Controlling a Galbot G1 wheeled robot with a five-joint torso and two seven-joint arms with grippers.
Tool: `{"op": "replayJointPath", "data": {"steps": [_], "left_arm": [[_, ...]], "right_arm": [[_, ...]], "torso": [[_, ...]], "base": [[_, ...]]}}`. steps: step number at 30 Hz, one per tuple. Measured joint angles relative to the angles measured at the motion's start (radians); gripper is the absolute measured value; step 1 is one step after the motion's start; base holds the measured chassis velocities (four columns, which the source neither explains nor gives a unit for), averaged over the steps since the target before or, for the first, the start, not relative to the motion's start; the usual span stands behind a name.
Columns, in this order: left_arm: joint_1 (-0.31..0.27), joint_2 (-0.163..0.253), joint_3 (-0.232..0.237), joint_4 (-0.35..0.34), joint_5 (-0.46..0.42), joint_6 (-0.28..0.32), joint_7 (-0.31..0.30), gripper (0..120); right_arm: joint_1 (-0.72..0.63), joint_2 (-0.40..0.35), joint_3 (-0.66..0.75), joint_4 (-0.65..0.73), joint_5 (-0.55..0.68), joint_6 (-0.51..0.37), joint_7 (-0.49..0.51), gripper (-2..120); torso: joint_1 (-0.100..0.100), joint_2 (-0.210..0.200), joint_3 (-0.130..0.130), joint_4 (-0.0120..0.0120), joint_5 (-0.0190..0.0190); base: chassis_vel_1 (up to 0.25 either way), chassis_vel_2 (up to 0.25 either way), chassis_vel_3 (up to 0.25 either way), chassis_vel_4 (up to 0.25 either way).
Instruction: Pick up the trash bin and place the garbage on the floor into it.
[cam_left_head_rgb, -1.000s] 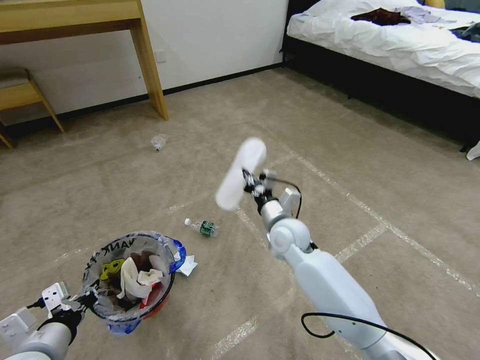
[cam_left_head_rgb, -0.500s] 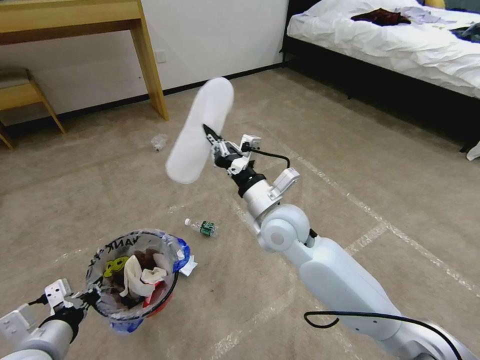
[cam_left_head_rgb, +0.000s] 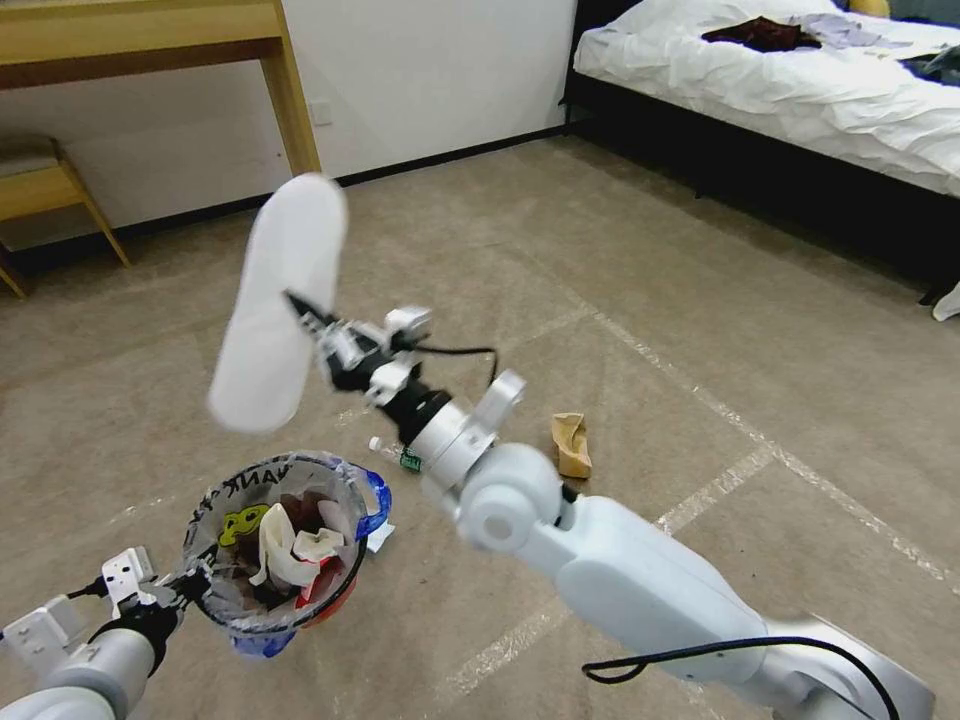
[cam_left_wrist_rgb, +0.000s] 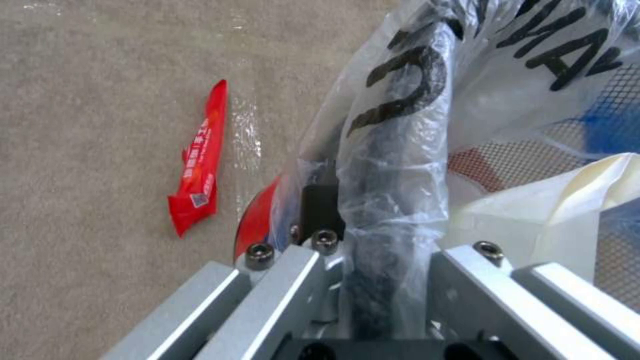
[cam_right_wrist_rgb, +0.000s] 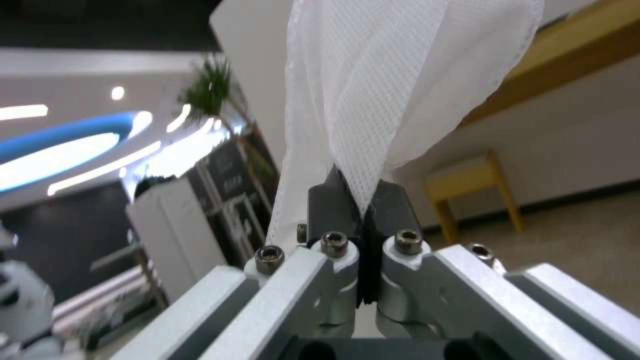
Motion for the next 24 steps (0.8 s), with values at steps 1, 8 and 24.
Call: {"op": "replayJointPath", "data": {"steps": [1, 8, 24], "left_arm": [[-0.001, 0.000, 0.000, -0.001, -0.001, 0.000, 0.000, 1], [-0.005, 0.003, -0.001, -0.003, -0.008, 0.001, -0.001, 1], [-0.006, 0.005, -0.004, -0.011, -0.016, 0.002, -0.002, 1]], "right_arm": [[0.005, 0.000, -0.023, -0.007, -0.004, -0.002, 0.000, 0], [0.010, -0.006, -0.083, -0.029, -0.026, -0.006, -0.001, 0], [-0.028, -0.011, -0.129, -0.114, -0.210, 0.001, -0.006, 0]], "torso": [[0.000, 0.000, 0.000, 0.0000, 0.0000], [0.000, 0.000, 0.000, 0.0000, 0.0001], [0.000, 0.000, 0.000, -0.0001, 0.0002]], "base": [[0.000, 0.000, 0.000, 0.000], [0.000, 0.000, 0.000, 0.000], [0.000, 0.000, 0.000, 0.000]]}}
